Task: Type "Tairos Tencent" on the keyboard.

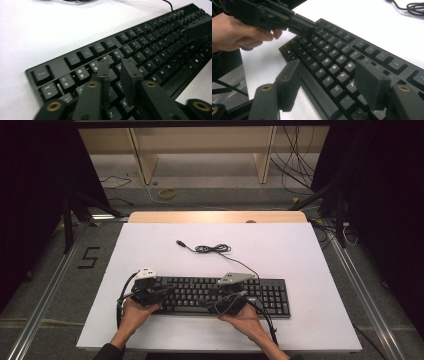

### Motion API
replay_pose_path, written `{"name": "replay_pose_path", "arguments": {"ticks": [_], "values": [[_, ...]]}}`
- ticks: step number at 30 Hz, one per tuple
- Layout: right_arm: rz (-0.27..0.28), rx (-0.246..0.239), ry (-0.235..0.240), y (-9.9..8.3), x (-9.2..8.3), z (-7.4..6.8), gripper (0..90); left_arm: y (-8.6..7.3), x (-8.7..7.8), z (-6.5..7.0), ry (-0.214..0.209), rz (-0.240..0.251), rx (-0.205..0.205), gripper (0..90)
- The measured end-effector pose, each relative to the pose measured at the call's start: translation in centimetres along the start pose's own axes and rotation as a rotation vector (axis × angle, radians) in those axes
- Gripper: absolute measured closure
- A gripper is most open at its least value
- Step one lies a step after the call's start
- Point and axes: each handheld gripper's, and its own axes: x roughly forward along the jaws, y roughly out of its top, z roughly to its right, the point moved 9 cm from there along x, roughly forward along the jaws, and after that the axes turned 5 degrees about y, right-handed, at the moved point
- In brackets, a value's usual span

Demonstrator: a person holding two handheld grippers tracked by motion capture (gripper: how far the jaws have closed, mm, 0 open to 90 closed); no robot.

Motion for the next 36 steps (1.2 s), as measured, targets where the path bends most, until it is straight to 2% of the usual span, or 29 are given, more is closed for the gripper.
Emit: {"name": "replay_pose_path", "arguments": {"ticks": [5, 24, 31, 36], "values": [[0.001, -0.007, 0.002, -0.2, -0.1, 0.0, 37.6, 0.1, 0.7, 0.3, -0.003, -0.022, 0.012, 88.8], [-0.002, -0.019, 0.002, -0.7, -0.3, -0.3, 36.1, -0.5, 2.4, -0.2, 0.022, -0.089, 0.008, 89.1], [0.001, -0.020, -0.002, -0.7, -0.4, -0.3, 36.3, -0.5, 2.4, -0.2, 0.019, -0.082, -0.002, 89.2], [0.000, -0.020, -0.001, -0.7, -0.3, -0.3, 36.3, -0.5, 2.3, -0.2, 0.020, -0.080, 0.006, 88.9]]}}
